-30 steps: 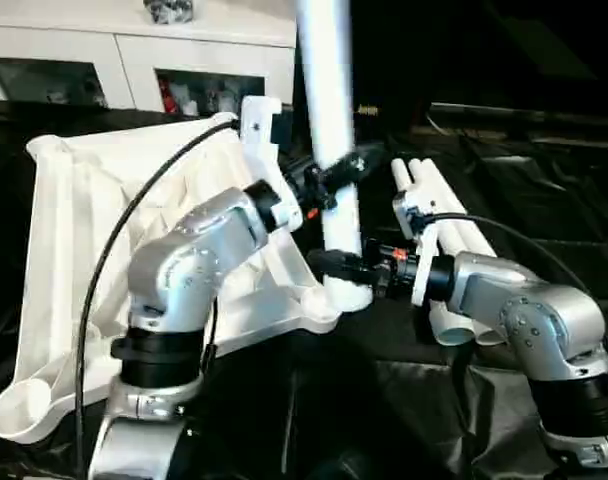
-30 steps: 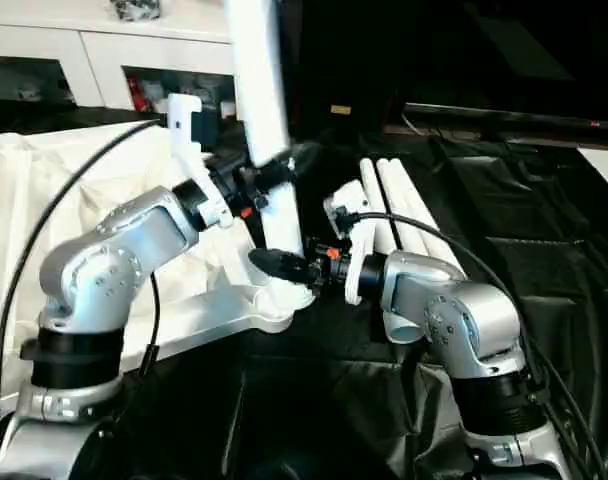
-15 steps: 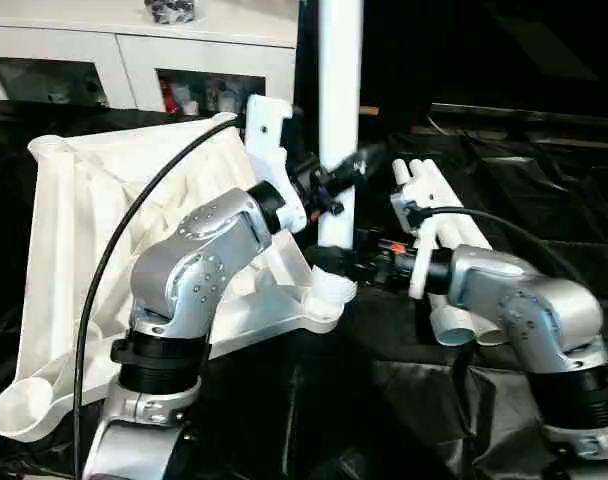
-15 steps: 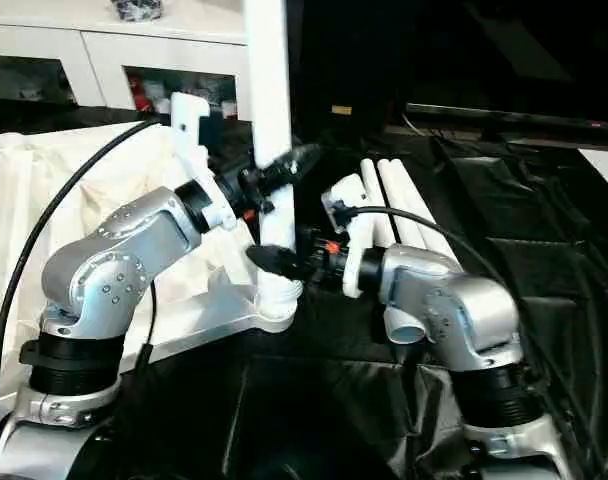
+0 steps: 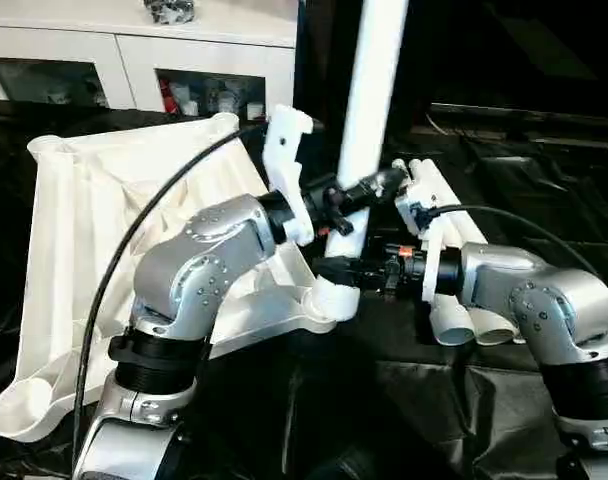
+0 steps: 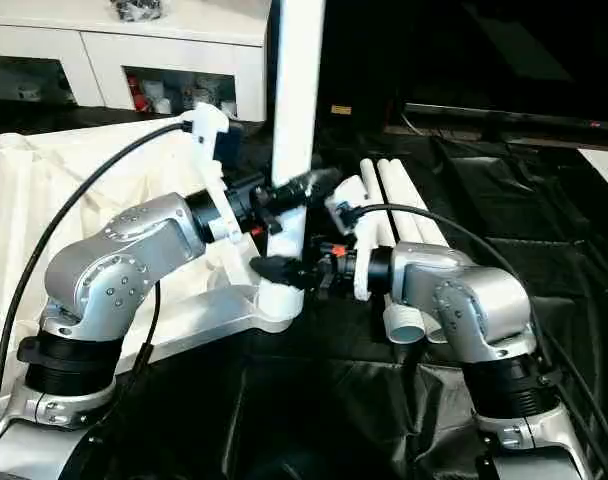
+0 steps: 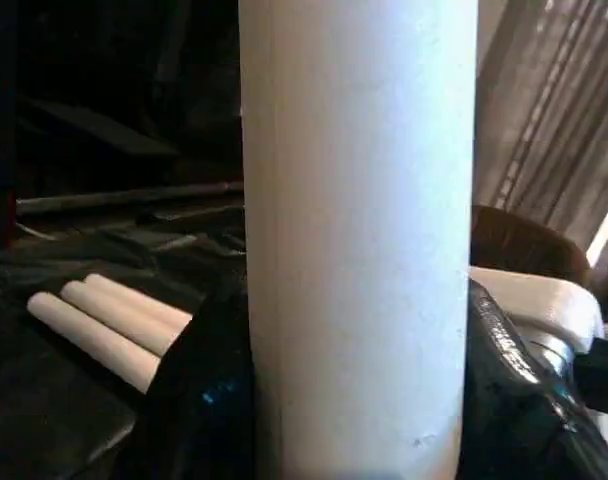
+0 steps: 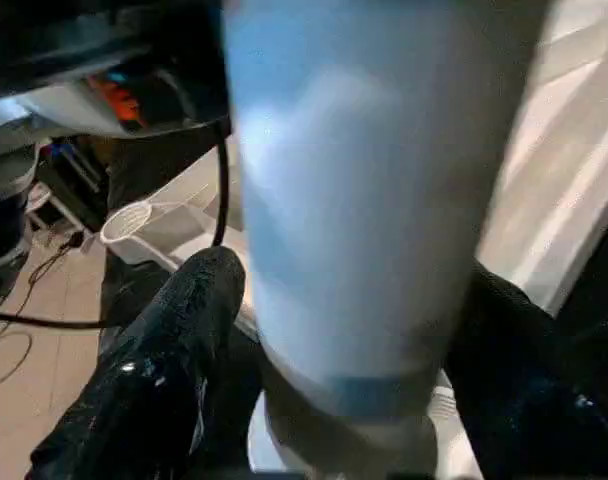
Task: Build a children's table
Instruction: Pick table leg
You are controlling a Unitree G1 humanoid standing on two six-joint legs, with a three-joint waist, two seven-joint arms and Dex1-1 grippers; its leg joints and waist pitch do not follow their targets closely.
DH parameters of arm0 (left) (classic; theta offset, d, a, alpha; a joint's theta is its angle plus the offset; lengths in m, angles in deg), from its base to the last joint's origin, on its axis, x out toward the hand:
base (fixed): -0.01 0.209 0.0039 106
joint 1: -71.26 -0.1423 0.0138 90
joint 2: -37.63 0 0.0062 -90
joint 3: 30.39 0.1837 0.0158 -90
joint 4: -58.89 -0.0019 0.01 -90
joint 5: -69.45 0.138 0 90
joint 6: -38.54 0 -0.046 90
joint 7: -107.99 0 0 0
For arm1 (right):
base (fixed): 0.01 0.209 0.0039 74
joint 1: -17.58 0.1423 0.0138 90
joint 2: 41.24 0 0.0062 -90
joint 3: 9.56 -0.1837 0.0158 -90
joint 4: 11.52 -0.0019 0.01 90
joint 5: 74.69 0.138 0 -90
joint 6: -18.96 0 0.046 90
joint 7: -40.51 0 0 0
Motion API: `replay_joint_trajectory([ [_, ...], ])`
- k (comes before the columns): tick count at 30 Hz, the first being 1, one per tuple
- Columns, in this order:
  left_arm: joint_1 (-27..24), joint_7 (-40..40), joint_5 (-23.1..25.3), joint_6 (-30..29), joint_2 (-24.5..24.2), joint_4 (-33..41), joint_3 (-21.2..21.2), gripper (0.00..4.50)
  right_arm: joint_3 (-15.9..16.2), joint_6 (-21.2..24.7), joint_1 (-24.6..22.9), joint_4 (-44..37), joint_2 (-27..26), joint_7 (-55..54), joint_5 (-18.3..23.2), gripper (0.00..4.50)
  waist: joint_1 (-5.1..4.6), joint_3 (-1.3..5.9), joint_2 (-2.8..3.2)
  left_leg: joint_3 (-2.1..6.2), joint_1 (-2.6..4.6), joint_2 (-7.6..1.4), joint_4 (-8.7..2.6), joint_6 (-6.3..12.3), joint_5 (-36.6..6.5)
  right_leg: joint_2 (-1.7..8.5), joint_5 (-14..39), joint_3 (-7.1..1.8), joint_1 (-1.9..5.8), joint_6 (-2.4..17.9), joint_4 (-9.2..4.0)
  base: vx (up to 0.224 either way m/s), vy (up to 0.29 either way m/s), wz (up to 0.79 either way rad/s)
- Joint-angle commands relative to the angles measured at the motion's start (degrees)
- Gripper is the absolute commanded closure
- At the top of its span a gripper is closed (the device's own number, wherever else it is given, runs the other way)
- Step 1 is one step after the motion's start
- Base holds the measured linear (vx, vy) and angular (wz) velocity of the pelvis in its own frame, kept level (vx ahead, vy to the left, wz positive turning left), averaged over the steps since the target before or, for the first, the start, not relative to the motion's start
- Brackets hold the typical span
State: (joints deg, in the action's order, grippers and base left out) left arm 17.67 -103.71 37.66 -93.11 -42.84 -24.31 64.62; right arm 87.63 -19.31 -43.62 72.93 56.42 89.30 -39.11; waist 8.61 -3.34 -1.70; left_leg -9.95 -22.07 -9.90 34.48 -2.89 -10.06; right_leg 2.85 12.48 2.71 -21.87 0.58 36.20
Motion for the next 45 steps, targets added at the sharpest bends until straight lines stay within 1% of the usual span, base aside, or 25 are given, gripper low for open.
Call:
replay_joint_trajectory([
  [1,0.92,-0.56,-0.26,-0.53,-0.07,0.76,0.82,2.62,0.54,-0.65,0.37,0.08,0.85,0.62,-0.7,1.34,0.17,4.13,0.07,1.29,1.18,-3.35,-3.58,-0.41,-4.64,5.56,0.11,-2.75,2.79,11.03,-3.6,0.0,0.0,0.0],
  [7,1.25,-0.97,-0.36,-0.5,-0.36,0.17,0.87,2.62,1.94,-1.02,0.25,0.31,1.33,1.33,-1.93,1.34,0.2,4.11,0.09,1.3,1.24,-3.37,-3.61,-0.62,-5.12,5.62,0.76,-2.77,2.79,11.02,-3.66,0.0,0.0,0.0],
  [9,1.32,-1.25,-0.38,-0.66,-0.44,0.18,0.84,2.62,2.13,-1.25,0.29,0.52,1.41,1.36,-2.15,1.62,0.2,4.16,0.04,1.29,1.14,-3.32,-3.56,-0.61,-4.76,5.62,0.16,-2.78,2.87,11.0,-3.59,0.0,0.0,0.0],
  [12,1.3,-1.61,-0.67,-0.94,-0.44,0.32,0.85,2.62,2.25,-1.38,0.28,0.64,1.37,1.41,-2.27,1.75,0.19,4.18,0.18,1.3,1.19,-3.32,-3.52,-0.55,-4.61,5.57,-0.37,-2.78,2.8,11.13,-3.54,0.0,0.0,0.0],
  [15,1.3,-1.86,-0.82,-1.07,-0.37,0.38,1.01,2.62,2.29,-1.6,0.24,0.91,1.25,1.38,-2.39,2.16,0.24,4.19,0.22,1.32,1.23,-3.37,-3.54,-0.52,-4.76,5.57,-0.52,-2.75,2.79,11.36,-3.52,0.0,0.0,0.0],
  [17,1.32,-2.04,-1.04,-1.26,-0.38,0.4,1.04,2.62,2.35,-1.76,0.22,1.11,1.23,1.19,-2.42,2.22,0.21,4.21,0.2,1.3,1.2,-3.32,-3.52,-0.55,-4.81,5.58,-0.59,-2.75,2.85,11.54,-3.51,0.0,0.0,0.0],
  [20,1.46,-2.13,-1.56,-1.68,-0.26,0.17,0.73,2.62,2.13,-2.05,0.22,1.53,0.77,1.1,-2.73,2.53,0.21,4.22,0.44,1.35,1.2,-3.34,-3.51,-0.58,-5.04,5.58,-0.71,-2.73,2.85,11.65,-3.47,0.0,0.0,0.0],
  [22,1.55,-2.11,-1.69,-1.78,-0.18,-0.06,0.56,2.62,2.03,-2.15,0.26,1.71,0.6,1.06,-2.74,2.59,0.2,4.24,0.43,1.34,1.26,-3.34,-3.5,-0.65,-5.12,5.54,-0.88,-2.74,2.84,11.74,-3.51,0.0,0.0,0.0],
  [25,1.59,-2.2,-1.89,-1.99,-0.11,-0.13,0.38,2.62,1.85,-2.27,0.24,1.91,0.34,1.03,-2.75,2.6,0.19,4.24,0.46,1.38,1.23,-3.35,-3.52,-0.7,-5.1,5.5,-1.5,-2.72,2.86,11.87,-3.43,0.0,0.0,0.0],
  [26,1.59,-2.25,-2.01,-2.1,-0.04,-0.18,0.25,2.62,1.86,-2.51,0.14,1.95,0.17,0.91,-2.9,2.61,0.23,4.27,0.65,1.41,1.25,-3.35,-3.49,-0.7,-5.1,5.51,-1.65,-2.71,2.85,11.94,-3.38,0.0,0.0,0.0],
  [27,1.57,-2.28,-2.05,-2.15,0.01,-0.2,0.17,2.62,1.92,-2.74,0.05,1.95,0.09,0.78,-3.03,2.61,0.18,4.26,0.55,1.38,1.25,-3.35,-3.51,-0.77,-5.32,5.52,-1.65,-2.71,2.85,11.99,-3.44,0.0,0.0,0.0],
  [28,1.57,-2.29,-2.04,-2.18,0.02,-0.24,0.15,2.62,2.0,-3.24,-0.03,1.96,-0.01,0.55,-3.36,2.62,0.19,4.26,0.7,1.41,1.24,-3.34,-3.52,-0.83,-5.39,5.51,-1.65,-2.7,2.86,12.04,-3.39,0.0,0.0,0.0],
  [29,1.6,-2.32,-1.98,-2.2,0.03,-0.33,0.13,2.62,2.06,-3.67,-0.07,2.04,-0.09,0.42,-3.67,2.62,0.18,4.27,0.68,1.41,1.27,-3.34,-3.51,-0.92,-5.58,5.52,-1.5,-2.71,2.86,12.02,-3.46,0.0,0.0,0.0],
  [30,1.58,-2.36,-1.96,-2.22,0.05,-0.33,0.13,2.62,1.87,-3.82,-0.02,2.37,-0.44,-0.12,-3.85,2.27,0.19,4.26,0.77,1.43,1.27,-3.34,-3.55,-1.02,-5.7,5.5,-1.48,-2.71,2.87,12.02,-3.46,0.0,0.0,0.0],
  [31,1.59,-2.44,-1.95,-2.25,0.05,-0.41,0.14,2.62,1.7,-3.9,0.04,2.68,-0.71,-0.46,-3.93,2.06,0.15,4.23,0.71,1.41,1.29,-3.35,-3.55,-1.02,-5.82,5.47,-1.44,-2.71,2.83,12.01,-3.48,0.0,0.0,0.0],
  [32,1.55,-2.63,-1.92,-2.27,-0.05,-0.37,0.27,2.62,1.62,-3.94,0.09,2.87,-0.89,-0.65,-3.98,2.06,0.15,4.26,0.73,1.42,1.27,-3.3,-3.56,-1.07,-5.9,5.49,-1.33,-2.68,2.87,12.02,-3.46,0.0,0.0,0.0],
  [33,1.52,-2.74,-1.94,-2.31,-0.08,-0.35,0.31,2.62,1.6,-4.05,0.1,2.95,-1.04,-0.86,-4.09,1.89,0.16,4.27,0.76,1.43,1.27,-3.33,-3.57,-1.18,-5.85,5.57,-1.28,-2.7,2.87,12.04,-3.49,0.0,0.0,0.0],
  [35,1.56,-2.87,-2.05,-2.47,-0.11,-0.3,0.29,2.62,1.7,-4.33,0.1,2.88,-1.19,-1.07,-4.34,1.82,0.18,4.3,0.79,1.4,1.32,-3.34,-3.54,-1.28,-5.87,5.5,-1.68,-2.71,2.83,12.1,-3.47,0.0,0.0,0.0],
  [37,1.61,-2.9,-2.1,-2.54,-0.1,-0.32,0.25,2.62,1.71,-4.39,0.12,2.88,-1.22,-1.11,-4.41,1.63,0.17,4.28,0.8,1.43,1.32,-3.36,-3.58,-1.37,-6.0,5.47,-1.8,-2.7,2.85,12.04,-3.43,0.0,0.0,0.0],
  [44,1.62,-3.24,-2.17,-2.85,-0.26,-0.25,0.21,2.62,1.75,-4.48,-0.02,2.47,-1.09,-0.31,-4.02,1.63,0.13,4.28,0.84,1.45,1.32,-3.39,-3.59,-1.19,-5.92,5.51,-2.29,-2.7,2.9,12.11,-3.39,0.0,0.0,0.0],
  [45,1.7,-3.33,-2.15,-2.84,-0.3,-0.37,0.22,2.62,1.8,-4.5,-0.01,2.5,-0.93,-0.09,-3.96,1.8,0.13,4.29,0.79,1.43,1.31,-3.35,-3.57,-1.18,-5.94,5.49,-2.3,-2.7,2.92,12.11,-3.38,0.0,0.0,0.0],
])
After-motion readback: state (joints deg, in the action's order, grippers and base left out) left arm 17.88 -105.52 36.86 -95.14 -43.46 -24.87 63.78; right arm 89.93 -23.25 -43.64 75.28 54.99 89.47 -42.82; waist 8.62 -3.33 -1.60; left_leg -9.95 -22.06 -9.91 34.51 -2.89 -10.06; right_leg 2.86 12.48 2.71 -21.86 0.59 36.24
